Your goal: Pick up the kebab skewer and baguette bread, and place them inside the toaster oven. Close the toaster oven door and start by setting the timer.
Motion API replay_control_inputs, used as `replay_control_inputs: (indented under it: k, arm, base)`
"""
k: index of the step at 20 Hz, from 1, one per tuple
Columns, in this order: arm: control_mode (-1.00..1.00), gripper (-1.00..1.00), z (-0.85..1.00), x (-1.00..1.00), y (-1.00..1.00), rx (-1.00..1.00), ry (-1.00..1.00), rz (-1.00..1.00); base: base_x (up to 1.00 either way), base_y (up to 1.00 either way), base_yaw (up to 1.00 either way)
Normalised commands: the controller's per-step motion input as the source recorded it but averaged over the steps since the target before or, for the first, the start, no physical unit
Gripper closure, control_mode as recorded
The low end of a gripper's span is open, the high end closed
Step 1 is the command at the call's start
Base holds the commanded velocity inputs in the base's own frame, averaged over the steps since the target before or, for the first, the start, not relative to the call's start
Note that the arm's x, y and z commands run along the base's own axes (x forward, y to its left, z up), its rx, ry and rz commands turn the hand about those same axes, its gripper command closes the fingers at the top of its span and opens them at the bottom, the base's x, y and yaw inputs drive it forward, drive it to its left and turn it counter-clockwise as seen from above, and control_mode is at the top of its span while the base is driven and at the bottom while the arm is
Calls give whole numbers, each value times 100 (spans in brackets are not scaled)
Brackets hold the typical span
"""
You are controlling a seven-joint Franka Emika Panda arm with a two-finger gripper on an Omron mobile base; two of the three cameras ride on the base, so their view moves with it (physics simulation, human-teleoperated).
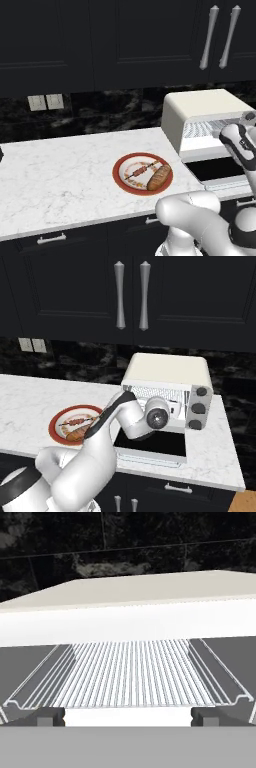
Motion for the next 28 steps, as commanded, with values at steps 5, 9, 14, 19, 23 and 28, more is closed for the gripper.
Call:
replay_control_inputs:
  k: [5, 9, 14, 19, 23, 28]
  arm:
    - [-100, -100, -19, 32, 0, 0, 0, 0]
    - [-100, -100, -23, 34, 0, 0, 0, 0]
    - [-100, -100, -32, 26, -2, 0, -1, 0]
    - [-100, -100, -16, 24, -5, 0, 0, 0]
    - [-100, -100, 0, 14, -5, 0, 0, 0]
    - [-100, -100, 0, 14, 0, 0, 0, 0]
  base:
    - [0, 0, 0]
    - [0, 0, 0]
    - [0, 0, 0]
    - [0, 0, 0]
    - [0, 0, 0]
    - [0, 0, 0]
